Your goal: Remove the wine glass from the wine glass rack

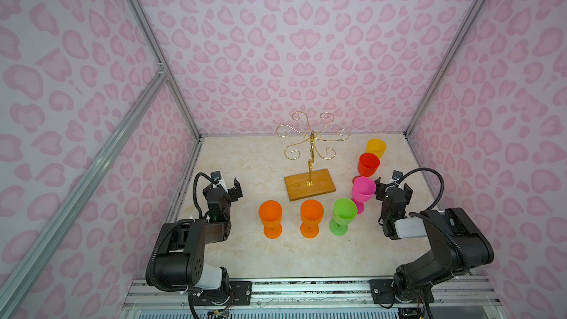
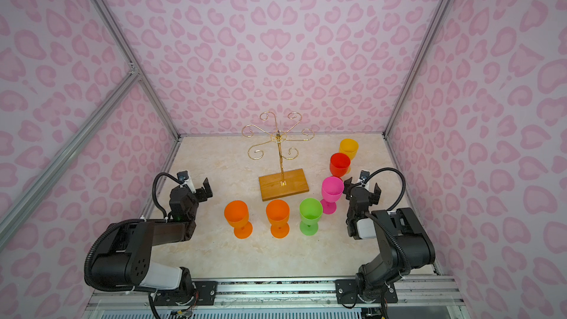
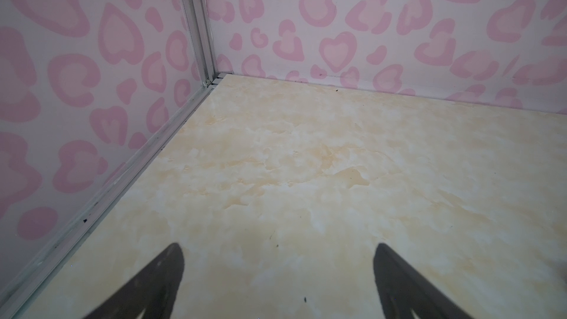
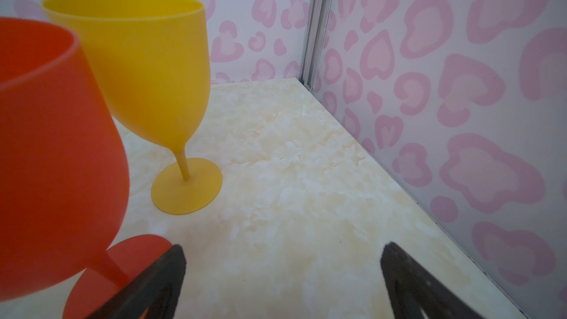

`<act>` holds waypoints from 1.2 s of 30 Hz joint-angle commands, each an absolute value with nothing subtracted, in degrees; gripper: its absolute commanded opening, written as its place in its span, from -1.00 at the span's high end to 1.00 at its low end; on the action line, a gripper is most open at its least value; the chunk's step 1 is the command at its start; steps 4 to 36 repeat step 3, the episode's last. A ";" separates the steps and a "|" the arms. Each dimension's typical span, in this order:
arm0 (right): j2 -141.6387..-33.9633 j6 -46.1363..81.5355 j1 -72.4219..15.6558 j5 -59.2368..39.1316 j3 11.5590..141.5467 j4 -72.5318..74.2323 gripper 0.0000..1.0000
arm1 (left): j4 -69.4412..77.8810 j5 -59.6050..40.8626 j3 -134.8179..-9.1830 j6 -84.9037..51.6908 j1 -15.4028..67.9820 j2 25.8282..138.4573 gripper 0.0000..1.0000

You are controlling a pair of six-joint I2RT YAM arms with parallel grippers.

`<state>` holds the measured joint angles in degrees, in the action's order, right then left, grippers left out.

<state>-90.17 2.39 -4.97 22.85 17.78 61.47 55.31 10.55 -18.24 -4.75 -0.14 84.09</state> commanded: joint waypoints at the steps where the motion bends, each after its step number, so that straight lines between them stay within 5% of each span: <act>1: -90.44 2.35 -5.01 23.20 17.44 63.47 -1.00 | 56.56 10.99 -18.60 -4.39 -0.18 84.23 -0.95; 36: -90.36 2.36 -5.01 23.17 17.47 63.56 -1.00 | 56.86 10.99 -18.46 -4.34 -0.16 84.20 -0.95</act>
